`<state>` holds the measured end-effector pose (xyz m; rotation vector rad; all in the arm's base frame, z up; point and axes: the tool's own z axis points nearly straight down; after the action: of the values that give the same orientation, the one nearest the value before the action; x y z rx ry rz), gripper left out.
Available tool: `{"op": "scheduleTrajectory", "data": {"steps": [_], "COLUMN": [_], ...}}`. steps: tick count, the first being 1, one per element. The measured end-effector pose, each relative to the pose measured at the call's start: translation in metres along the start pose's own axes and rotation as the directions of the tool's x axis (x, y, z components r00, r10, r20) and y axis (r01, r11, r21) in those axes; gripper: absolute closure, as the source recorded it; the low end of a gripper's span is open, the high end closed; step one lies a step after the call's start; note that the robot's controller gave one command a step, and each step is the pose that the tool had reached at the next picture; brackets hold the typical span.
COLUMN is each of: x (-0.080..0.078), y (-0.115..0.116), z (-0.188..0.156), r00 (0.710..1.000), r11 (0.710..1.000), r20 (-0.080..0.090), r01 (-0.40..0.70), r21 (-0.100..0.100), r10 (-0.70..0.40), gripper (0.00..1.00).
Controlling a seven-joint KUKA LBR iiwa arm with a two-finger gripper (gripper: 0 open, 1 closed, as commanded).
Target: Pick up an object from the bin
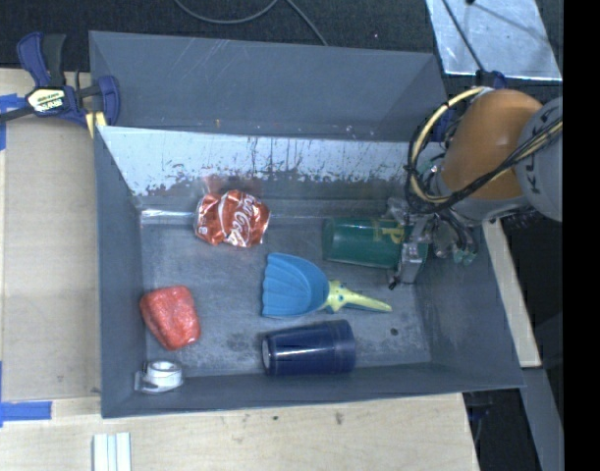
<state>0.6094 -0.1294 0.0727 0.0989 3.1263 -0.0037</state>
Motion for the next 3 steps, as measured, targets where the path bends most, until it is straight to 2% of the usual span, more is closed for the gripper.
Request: {"op": "scheduleTrajectory", "data": {"steps": [1, 2, 3], "x": [0.000, 0.002, -0.005], "y": [0.000, -0.002, -0.001], "z": [0.000, -0.038, -0.087], "r00": [1.000, 1.000, 1.000], "r11": [1.000, 1.000, 1.000], "r20": [0.000, 0.001, 0.002], "r01": [0.000, -0.029, -0.020], "r21": [0.000, 0.000, 0.000], "r10": [0.000, 0.029, 0.020], "gripper": [1.00, 1.00, 1.00]}}
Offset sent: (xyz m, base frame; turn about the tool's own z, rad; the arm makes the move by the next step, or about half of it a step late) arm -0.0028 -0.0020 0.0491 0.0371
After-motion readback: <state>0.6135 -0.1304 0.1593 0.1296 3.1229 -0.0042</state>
